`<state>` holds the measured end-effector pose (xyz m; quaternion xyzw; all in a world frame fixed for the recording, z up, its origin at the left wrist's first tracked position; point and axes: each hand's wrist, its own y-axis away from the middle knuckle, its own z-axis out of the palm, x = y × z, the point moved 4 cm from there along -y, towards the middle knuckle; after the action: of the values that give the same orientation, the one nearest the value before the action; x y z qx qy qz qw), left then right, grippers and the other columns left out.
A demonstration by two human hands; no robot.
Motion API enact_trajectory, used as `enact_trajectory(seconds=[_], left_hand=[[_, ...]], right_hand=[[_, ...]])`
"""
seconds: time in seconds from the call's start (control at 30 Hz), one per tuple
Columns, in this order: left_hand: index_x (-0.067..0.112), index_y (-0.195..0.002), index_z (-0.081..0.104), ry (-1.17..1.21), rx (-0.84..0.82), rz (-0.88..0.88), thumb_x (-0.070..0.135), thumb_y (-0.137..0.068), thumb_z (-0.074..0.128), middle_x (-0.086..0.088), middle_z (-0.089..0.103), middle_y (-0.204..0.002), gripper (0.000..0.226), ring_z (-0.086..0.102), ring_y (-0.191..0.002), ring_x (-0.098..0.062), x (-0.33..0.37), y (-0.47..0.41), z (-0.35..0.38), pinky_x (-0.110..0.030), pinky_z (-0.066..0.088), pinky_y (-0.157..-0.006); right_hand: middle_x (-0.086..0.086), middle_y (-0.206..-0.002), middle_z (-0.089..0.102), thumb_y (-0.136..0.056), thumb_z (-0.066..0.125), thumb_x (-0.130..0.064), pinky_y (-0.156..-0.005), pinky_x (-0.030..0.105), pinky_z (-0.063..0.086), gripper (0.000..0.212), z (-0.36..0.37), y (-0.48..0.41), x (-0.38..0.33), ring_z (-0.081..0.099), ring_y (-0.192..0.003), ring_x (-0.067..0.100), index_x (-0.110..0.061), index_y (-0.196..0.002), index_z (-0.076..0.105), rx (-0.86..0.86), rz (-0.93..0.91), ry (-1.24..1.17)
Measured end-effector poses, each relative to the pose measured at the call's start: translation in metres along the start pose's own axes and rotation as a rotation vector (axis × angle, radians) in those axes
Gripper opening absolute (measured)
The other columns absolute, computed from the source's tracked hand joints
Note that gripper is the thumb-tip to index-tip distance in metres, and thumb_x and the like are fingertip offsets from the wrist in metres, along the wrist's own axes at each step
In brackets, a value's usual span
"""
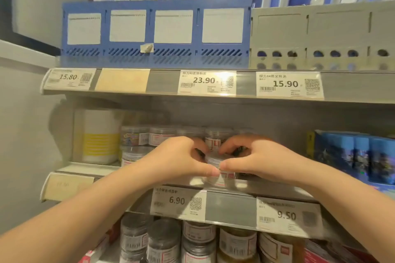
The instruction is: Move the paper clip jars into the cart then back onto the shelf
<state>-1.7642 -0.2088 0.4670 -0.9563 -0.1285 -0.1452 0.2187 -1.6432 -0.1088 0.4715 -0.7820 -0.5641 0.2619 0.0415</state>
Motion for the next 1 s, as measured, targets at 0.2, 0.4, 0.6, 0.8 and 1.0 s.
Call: enact_trajectory(seconds=[0.2,0.4,0.6,0.8,1.0], left_hand=[[0.027,-0.115,0.06,0.018,-0.011,-0.015,0.058,-0.069,0.066,0.016,0.063,-0.09,0.056,0.056,-0.084,-0.001,-0.008,-0.003,0.003,-0.008,0.041,-0.067],[0.027,-0.113,0.063,0.035,-0.019,0.023,0.044,-0.077,0.069,0.01,0.068,-0.105,0.041,0.06,-0.096,-0.005,-0.009,0.003,-0.003,-0.017,0.044,-0.083],[0.029,-0.099,0.068,-0.011,0.162,0.084,0.026,-0.086,0.06,0.012,0.066,-0.095,0.015,0.058,-0.095,-0.005,-0.013,0.018,-0.009,-0.018,0.042,-0.082],[0.03,-0.088,0.068,0.053,0.317,0.167,0.019,-0.087,0.053,0.015,0.066,-0.085,0.019,0.058,-0.084,-0.002,-0.02,0.039,-0.012,-0.022,0.045,-0.078],[0.025,-0.103,0.065,0.041,0.382,0.157,0.02,-0.088,0.049,0.01,0.068,-0.103,0.023,0.058,-0.099,-0.009,-0.027,0.065,-0.003,-0.027,0.044,-0.086]], right_hand=[[-0.031,-0.097,0.059,-0.072,0.069,-0.052,-0.072,0.006,0.043,0.022,0.001,0.003,0.0,0.056,-0.088,-0.013,-0.049,-0.088,0.056,0.022,0.033,-0.035],[-0.033,-0.09,0.06,-0.075,0.069,-0.048,-0.068,-0.001,0.041,0.017,0.0,0.005,-0.003,0.055,-0.083,-0.02,-0.048,-0.088,0.058,0.037,0.037,0.005],[-0.039,-0.084,0.055,-0.078,0.069,-0.042,-0.066,-0.008,0.035,0.017,0.001,0.011,-0.009,0.049,-0.077,-0.029,-0.046,-0.093,0.061,0.072,0.05,0.01],[-0.026,-0.106,0.058,-0.084,0.063,-0.04,-0.079,0.006,0.036,0.028,0.01,0.028,-0.022,0.049,-0.098,-0.01,-0.036,-0.111,0.064,0.313,0.061,0.171],[-0.019,-0.129,0.053,-0.089,0.05,-0.041,-0.107,0.028,0.022,0.042,0.031,0.058,-0.042,0.041,-0.122,0.004,-0.036,-0.131,0.05,0.443,0.047,0.394]])
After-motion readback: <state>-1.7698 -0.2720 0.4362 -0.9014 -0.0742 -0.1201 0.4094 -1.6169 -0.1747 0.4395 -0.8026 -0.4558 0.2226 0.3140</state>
